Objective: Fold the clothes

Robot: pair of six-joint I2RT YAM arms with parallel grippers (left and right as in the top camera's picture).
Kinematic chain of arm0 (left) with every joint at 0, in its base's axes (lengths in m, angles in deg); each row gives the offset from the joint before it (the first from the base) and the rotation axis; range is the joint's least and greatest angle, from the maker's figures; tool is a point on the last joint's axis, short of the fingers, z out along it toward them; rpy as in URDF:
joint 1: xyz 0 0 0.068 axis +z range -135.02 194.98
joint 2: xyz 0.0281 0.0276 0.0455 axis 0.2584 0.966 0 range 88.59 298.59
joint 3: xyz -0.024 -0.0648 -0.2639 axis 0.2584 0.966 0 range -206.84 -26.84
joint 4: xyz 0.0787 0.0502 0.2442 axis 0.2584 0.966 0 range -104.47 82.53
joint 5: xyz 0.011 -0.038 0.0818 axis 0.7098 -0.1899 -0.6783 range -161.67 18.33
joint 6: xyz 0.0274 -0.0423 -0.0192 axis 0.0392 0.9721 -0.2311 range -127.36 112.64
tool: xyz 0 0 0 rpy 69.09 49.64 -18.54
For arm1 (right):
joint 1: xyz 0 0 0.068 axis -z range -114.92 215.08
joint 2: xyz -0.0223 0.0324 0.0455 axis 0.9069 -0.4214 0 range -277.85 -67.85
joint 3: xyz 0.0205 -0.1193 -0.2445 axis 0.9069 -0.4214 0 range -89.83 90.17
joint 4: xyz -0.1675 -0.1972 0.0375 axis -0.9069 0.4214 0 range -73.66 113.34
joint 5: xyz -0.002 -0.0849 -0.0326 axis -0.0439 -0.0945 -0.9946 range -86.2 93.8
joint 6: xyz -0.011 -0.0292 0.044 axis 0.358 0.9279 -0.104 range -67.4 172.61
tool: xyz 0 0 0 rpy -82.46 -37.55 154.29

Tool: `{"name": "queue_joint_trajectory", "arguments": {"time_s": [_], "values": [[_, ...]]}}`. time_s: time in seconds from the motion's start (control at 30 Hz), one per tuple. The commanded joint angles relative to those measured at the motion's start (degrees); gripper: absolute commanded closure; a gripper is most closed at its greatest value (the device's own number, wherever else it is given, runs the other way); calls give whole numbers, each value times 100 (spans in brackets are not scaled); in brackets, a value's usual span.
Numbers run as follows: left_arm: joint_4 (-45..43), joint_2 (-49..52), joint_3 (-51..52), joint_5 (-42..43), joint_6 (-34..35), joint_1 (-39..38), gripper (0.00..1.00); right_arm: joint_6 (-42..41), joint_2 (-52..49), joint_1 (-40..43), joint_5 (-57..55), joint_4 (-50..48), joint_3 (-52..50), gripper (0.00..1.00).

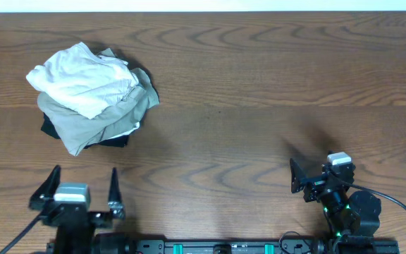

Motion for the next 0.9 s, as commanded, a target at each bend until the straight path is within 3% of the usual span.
{"name": "queue_joint_trajectory", "arguments": {"time_s": [0.0,0.33,0.47,0.67,0.87], "values": [[-627,-348,916,120,-46,26,2,63,20,-15,-13,-7,-24,1],[-4188,-688,3543,264,-42,26,2,63,20,-15,-13,-7,-24,1],[-5217,-787,4207,398,-26,20,2,63,20,-15,-13,-7,-24,1],[-5639,-787,4581,411,-26,15,2,63,20,-15,-13,-7,-24,1],[-5362,-787,4769,409,-28,-87,2,63,20,-15,-13,-7,-24,1]]}}
